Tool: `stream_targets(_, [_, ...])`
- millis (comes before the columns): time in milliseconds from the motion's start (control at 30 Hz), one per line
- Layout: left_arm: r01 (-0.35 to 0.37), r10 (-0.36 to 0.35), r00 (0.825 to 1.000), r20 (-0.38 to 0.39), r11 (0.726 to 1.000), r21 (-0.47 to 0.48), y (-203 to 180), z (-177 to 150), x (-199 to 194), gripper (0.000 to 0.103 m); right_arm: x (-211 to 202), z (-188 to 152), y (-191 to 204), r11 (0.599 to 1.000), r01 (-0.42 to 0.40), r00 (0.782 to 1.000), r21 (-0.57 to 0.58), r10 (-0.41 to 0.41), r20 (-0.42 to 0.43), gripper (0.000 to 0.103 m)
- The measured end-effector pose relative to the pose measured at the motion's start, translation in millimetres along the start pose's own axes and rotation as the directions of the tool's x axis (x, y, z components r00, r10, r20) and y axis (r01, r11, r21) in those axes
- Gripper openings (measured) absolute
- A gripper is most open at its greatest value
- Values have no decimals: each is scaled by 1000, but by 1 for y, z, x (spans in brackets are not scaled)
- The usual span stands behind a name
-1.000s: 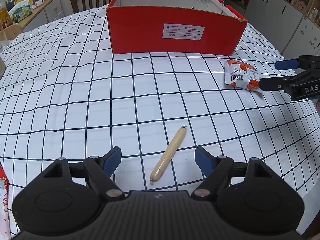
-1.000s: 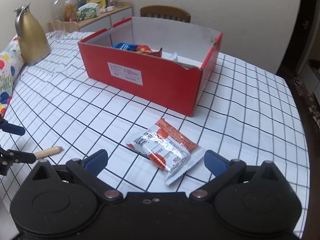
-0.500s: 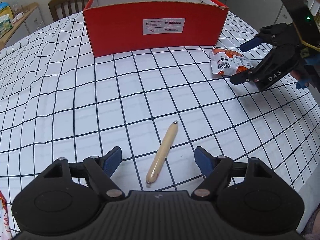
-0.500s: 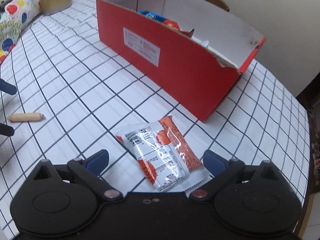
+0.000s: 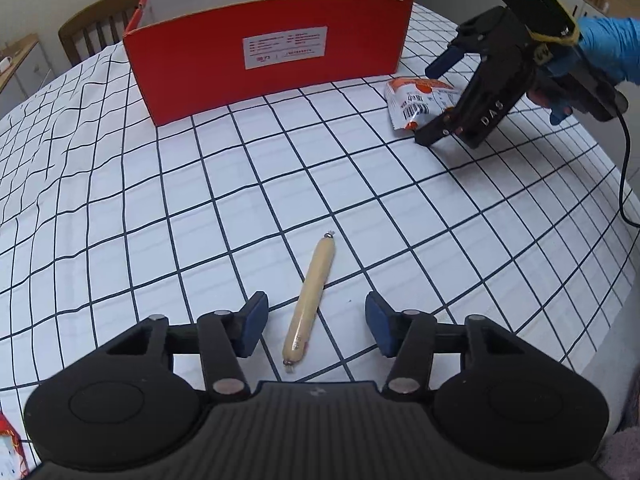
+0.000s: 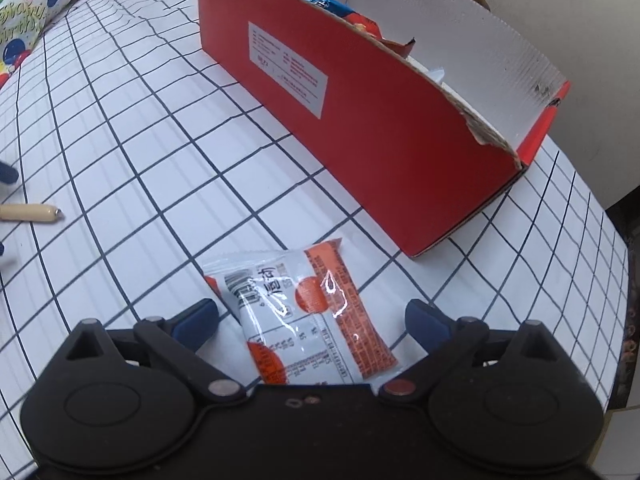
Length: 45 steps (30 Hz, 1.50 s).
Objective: Organize snacks
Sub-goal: 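Lower both open tools toward the sausage stick and white-orange packet, then grasp the sausage stick with the left tool while the right tool grasps the white-orange packet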
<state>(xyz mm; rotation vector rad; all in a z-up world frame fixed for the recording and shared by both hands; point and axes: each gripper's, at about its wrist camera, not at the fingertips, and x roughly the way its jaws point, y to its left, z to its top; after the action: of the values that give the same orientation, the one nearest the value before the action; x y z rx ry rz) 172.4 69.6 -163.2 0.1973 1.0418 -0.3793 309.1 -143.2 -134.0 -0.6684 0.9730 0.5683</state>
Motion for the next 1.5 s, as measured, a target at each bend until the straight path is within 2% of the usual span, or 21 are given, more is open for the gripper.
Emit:
stream_targets(33, [3,-3,1000,-6,1000,-1,0,0,1,51,0,0,-1,1000,-4,1000,10,4,1,100])
stream_targets(100, [13,-13,1000,-22,1000,-14,3,0,5,39,0,0,-2,1000,-11,1000,28,10,4,99])
stream_targets(333, [7,-8,999,-36,999,-36,8,0,10,31,0,-4,-8,991,-43,999,129,41,14,88])
stream_targets(400, [-3,2,999,-38,999,-32,7,1,10,26,0,-6,-7,989,-37,999,144,34,25,86])
stream_targets(567, [-23,22,999,-46,999,-22,4,1,12,13,-7,-14,-2,977,-6,999,215,-4,44,73])
stream_targets(700, [-23,21,998,-51,999,-31,2,2,13,11,-13,-21,6,959,31,998,281,-46,47,66])
stream_targets(767, [-24,21,998,-52,998,-52,2,3,13,10,-16,-25,9,942,59,996,329,-76,39,59])
stream_targets(900, [-4,-4,998,-57,989,-146,8,6,14,10,-22,-35,18,902,95,993,421,-114,21,57])
stream_targets(967, [10,-22,998,-61,982,-190,11,9,15,10,-26,-39,25,889,96,993,448,-117,20,51])
stream_targets(1167, [-5,-9,998,-54,969,-246,9,13,13,10,-37,-52,47,863,83,994,499,-105,16,49])
stream_targets(1500, [4,-21,999,-45,932,-364,14,10,10,10,-66,-65,87,827,8,996,562,-55,67,49])
